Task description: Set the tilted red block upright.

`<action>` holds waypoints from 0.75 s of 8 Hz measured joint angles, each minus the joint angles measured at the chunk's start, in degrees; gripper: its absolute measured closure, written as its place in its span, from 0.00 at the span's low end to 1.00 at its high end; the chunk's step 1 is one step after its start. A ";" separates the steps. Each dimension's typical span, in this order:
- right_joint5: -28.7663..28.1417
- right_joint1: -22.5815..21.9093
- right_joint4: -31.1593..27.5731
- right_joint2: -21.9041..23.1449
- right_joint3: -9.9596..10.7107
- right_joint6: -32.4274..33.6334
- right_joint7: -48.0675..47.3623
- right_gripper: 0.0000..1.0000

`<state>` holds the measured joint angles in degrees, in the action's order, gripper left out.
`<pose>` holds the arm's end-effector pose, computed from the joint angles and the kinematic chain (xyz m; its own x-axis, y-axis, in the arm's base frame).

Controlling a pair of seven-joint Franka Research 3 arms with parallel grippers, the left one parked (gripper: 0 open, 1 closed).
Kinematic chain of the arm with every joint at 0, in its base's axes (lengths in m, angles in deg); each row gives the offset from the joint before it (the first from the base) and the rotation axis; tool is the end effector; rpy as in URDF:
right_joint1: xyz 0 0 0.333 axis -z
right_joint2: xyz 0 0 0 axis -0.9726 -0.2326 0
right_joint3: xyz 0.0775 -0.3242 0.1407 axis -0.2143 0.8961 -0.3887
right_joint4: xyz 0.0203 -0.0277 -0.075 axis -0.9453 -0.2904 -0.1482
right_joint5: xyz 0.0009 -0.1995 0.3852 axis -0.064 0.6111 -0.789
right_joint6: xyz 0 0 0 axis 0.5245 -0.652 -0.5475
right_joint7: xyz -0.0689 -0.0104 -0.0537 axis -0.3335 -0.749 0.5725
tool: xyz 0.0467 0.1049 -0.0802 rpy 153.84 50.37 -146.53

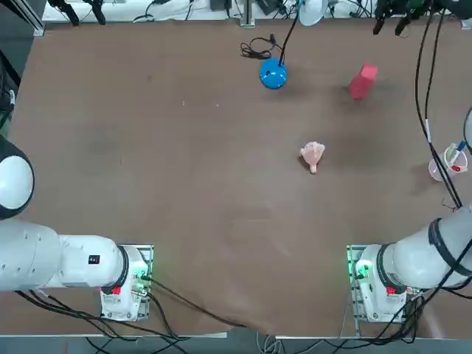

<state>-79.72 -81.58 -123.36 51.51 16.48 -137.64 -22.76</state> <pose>0.6964 -0.0143 0.4601 0.9976 -0.0656 0.0207 -0.0654 -0.9978 -0.0117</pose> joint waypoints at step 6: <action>3.50 -0.04 -3.65 -6.20 -0.10 -8.63 -13.42 0.00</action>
<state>-76.22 -81.62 -127.01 45.31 16.38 -146.27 -36.18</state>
